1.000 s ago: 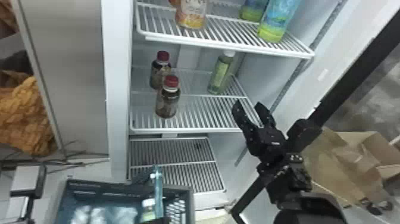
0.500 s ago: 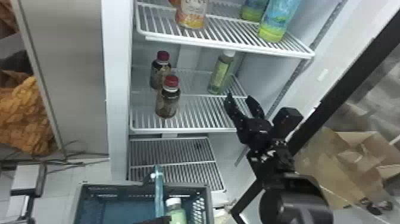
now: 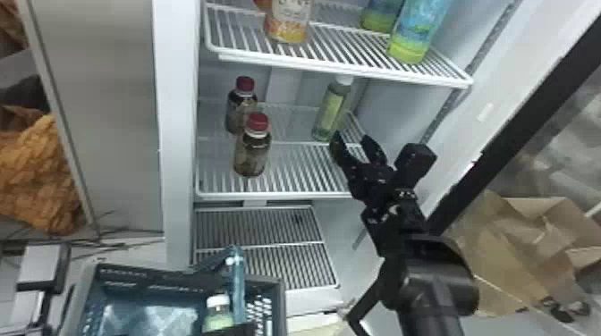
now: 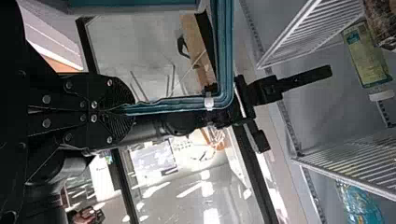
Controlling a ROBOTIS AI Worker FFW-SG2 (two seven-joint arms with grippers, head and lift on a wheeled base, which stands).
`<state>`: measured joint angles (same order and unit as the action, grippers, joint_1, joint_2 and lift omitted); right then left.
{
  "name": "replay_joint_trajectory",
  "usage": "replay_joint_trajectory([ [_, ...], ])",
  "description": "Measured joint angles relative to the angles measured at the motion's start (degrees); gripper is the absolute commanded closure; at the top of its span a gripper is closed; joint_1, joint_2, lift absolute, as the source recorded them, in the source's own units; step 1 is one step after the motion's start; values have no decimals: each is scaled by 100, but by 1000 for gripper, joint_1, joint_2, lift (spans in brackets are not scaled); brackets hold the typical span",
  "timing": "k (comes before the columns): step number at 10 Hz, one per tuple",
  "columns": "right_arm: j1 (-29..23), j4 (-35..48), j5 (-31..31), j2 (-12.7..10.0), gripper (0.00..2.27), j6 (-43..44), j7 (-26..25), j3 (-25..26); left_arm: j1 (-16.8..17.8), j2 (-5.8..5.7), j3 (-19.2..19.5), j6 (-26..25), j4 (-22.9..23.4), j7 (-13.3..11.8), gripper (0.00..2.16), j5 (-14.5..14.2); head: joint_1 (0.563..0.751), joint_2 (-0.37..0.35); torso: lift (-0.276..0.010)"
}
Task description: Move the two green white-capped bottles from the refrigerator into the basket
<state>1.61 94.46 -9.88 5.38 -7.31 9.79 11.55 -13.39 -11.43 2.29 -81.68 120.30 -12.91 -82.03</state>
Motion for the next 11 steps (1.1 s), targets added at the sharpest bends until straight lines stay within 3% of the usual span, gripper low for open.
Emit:
replay_joint_trajectory([
  [7, 886, -815, 153, 71, 493, -52, -257, -257, 52, 0, -35, 56, 0, 0, 1138, -10, 695, -350, -263],
  [11, 1324, -1335, 219, 90, 139, -43, -541, -381, 72, 9, -43, 72, -3, 0, 1138, 0, 695, -350, -263],
])
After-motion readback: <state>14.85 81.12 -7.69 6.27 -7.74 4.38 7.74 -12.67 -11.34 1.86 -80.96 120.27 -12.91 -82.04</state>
